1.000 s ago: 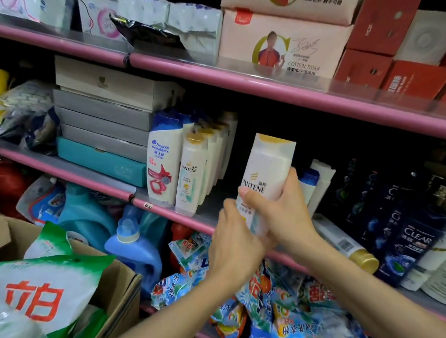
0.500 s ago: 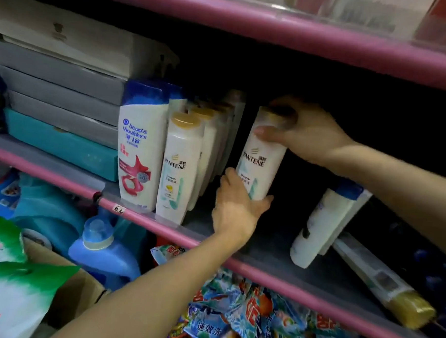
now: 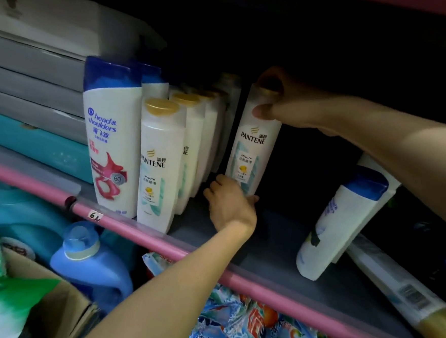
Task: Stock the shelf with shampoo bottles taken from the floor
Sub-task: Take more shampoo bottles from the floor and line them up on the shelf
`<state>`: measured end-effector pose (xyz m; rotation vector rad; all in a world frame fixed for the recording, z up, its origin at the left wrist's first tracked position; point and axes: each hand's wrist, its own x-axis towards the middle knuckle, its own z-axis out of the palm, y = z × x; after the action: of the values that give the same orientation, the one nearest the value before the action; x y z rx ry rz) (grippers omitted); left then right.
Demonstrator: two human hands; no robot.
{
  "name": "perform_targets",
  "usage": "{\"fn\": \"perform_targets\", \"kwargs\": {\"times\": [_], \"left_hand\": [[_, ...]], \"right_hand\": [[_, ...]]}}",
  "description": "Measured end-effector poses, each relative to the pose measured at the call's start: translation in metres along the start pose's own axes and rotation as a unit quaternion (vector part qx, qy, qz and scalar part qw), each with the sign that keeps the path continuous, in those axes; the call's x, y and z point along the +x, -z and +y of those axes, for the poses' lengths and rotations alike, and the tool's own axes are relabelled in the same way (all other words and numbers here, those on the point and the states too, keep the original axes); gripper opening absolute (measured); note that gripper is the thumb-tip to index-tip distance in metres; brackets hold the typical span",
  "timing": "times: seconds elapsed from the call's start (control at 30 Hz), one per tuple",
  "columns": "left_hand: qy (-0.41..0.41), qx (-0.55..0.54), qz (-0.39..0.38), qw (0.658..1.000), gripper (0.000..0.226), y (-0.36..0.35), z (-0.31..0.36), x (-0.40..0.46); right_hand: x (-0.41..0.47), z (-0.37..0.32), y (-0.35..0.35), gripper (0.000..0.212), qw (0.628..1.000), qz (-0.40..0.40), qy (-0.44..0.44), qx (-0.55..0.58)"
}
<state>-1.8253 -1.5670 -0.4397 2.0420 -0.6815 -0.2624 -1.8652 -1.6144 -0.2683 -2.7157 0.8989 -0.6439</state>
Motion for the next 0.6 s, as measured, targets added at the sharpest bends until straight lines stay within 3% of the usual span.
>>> {"fn": "perform_targets", "kwargs": {"times": [0.1,0.37,0.6], "left_hand": [[0.006,-0.003,0.021,1.000,0.078,-0.005,0.001,0.003],[0.011,0.115,0.037,0.993,0.060,-0.002,-0.001,0.003],[0.024,0.148,0.047,0.988,0.065,0.006,-0.003,0.000]], "right_hand": [[0.006,0.001,-0.005,0.056,1.000,0.008,-0.009,0.016],[0.011,-0.005,-0.006,0.053,0.991,-0.041,-0.027,0.126],[0.003,-0.006,-0.005,0.051,0.984,-0.059,-0.022,0.168]]}}
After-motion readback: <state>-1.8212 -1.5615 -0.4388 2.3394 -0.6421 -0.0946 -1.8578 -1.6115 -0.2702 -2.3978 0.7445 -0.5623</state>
